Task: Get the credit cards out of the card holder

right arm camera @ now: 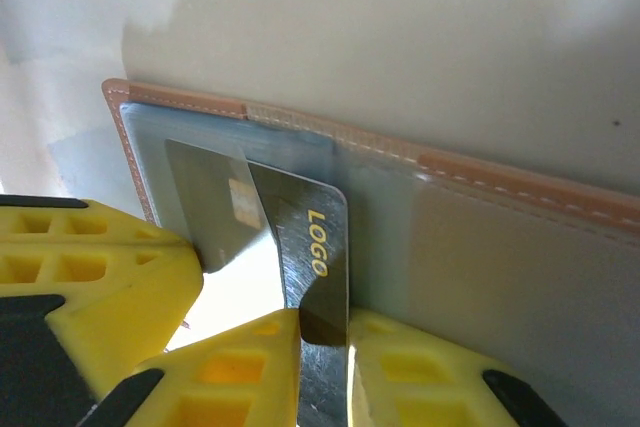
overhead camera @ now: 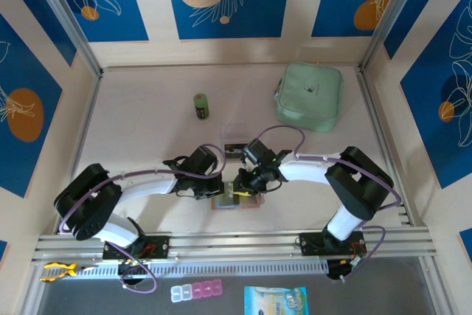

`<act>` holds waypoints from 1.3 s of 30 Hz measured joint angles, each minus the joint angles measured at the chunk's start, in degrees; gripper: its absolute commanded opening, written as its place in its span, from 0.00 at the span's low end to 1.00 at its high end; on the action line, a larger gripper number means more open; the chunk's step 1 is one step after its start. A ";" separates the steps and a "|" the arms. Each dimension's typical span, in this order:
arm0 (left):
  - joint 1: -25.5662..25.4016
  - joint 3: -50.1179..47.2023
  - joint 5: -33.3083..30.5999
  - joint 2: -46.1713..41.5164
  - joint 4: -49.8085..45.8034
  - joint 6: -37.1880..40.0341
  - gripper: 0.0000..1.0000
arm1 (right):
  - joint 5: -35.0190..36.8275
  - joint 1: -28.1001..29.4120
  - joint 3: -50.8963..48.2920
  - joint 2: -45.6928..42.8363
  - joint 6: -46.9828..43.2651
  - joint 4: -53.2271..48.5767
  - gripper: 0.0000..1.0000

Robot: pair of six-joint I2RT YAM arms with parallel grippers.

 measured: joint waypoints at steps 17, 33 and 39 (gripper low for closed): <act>-0.04 0.00 -0.17 0.00 -0.04 -0.02 0.06 | -0.90 -1.36 -1.84 -3.26 0.11 1.03 0.08; -0.04 -0.11 -0.17 0.00 0.00 -0.02 0.06 | 3.98 -3.19 0.07 -7.96 -5.31 -10.21 0.08; -0.04 -0.11 -0.15 0.00 0.00 -0.04 0.06 | 5.62 -2.21 1.38 -7.96 -5.46 -12.48 0.08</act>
